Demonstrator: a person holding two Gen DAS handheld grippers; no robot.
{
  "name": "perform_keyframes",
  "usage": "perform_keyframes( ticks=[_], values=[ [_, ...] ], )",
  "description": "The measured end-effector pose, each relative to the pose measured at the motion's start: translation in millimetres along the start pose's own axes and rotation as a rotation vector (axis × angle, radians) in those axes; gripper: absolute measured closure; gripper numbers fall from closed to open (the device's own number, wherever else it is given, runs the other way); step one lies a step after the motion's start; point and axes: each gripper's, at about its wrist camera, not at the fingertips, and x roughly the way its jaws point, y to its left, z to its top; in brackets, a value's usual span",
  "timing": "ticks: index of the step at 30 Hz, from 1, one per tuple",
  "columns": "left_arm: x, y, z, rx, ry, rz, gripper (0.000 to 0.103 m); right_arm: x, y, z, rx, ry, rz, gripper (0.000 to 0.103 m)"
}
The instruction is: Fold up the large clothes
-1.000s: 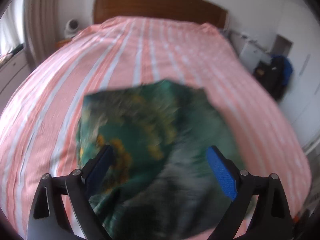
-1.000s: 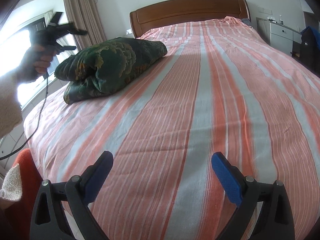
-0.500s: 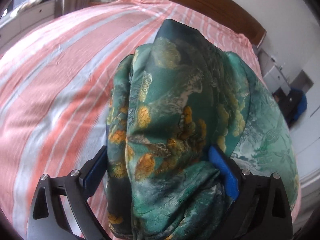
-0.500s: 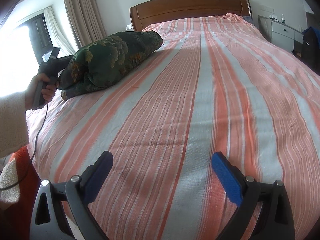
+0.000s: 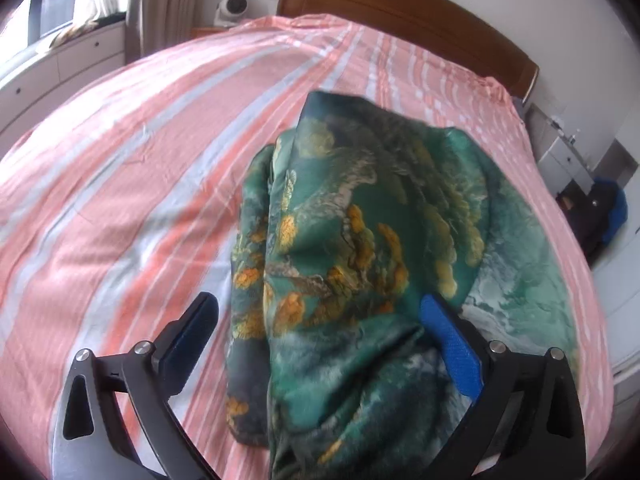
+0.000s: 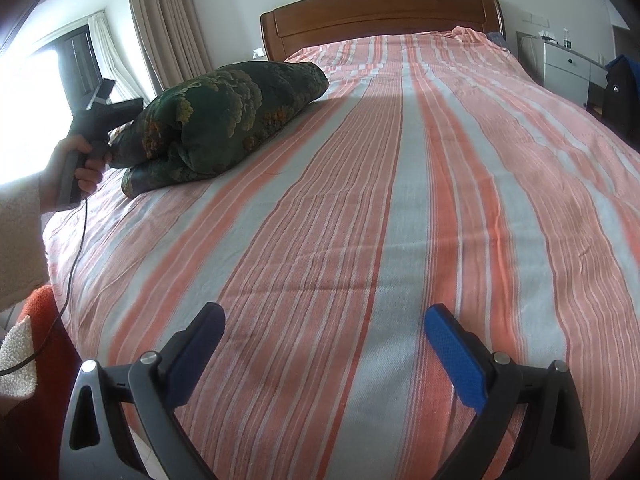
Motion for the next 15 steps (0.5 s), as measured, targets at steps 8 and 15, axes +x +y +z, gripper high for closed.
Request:
perform_keyframes(
  ticks=[8,15],
  values=[
    [-72,-20,-14,0.13,-0.072,-0.042,0.002,-8,-3,0,0.03,-0.018,0.014,0.004],
    [-84,-52,-22,0.251,-0.061,-0.09,0.002,-10,2,-2,0.012,-0.019,0.02,0.004]
  ],
)
